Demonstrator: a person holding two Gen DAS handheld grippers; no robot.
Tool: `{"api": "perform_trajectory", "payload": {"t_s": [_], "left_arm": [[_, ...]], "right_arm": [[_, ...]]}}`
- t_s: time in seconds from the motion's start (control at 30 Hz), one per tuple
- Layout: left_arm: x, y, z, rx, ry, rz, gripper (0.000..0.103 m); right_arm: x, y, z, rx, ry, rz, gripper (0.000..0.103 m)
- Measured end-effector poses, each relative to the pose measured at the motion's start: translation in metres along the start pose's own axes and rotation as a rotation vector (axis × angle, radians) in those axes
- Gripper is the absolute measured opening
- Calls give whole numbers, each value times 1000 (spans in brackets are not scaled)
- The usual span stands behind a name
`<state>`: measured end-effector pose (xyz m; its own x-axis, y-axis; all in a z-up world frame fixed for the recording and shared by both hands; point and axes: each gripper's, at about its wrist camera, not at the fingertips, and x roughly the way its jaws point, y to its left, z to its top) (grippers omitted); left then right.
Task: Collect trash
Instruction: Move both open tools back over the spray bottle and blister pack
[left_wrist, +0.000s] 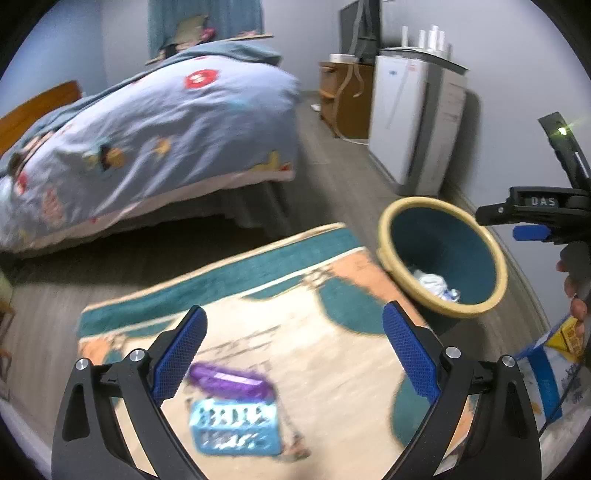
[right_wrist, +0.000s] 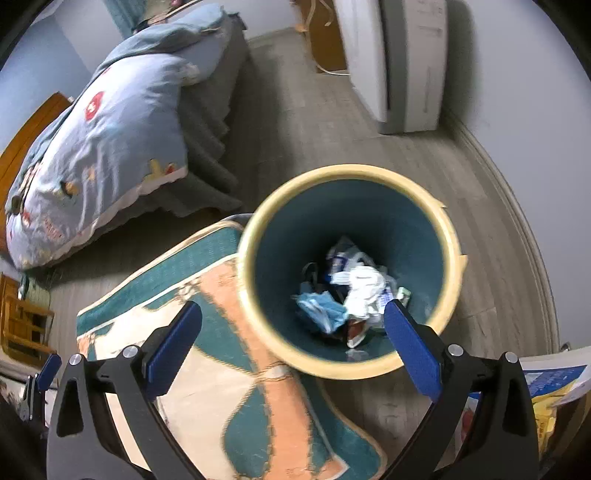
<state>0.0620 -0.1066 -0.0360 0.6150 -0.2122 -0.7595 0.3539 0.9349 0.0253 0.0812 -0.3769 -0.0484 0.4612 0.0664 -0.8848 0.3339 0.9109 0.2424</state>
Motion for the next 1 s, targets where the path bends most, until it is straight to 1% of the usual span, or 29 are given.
{"api": "perform_trajectory", "payload": {"t_s": [0.23,0.3,0.33,0.5,0.63,0.7,0.87,1.0], "left_arm": [[-14,46,-26,-102,37,77,95],[-15,58,-33,-116,50,104,95],[-16,65,-38,-126,61,123,95],[-14,97,-56,-192,108,154,95],[-10,119,-68,-220,150,201,95],[-11,129,-71,-241,153,222,95],[-18,154,-75,-310,143,241,95],[-19,167,-77,-324,146,252,95]], "right_arm": [[1,46,-12,-74,8,25,97],[1,57,-15,-94,12,31,97],[2,66,-18,-110,13,34,97],[10,96,-26,-165,32,39,97],[19,118,-33,-207,52,42,97],[23,131,-38,-246,55,41,97],[45,176,-59,-427,97,40,97],[65,210,-78,-533,159,92,97]]}}
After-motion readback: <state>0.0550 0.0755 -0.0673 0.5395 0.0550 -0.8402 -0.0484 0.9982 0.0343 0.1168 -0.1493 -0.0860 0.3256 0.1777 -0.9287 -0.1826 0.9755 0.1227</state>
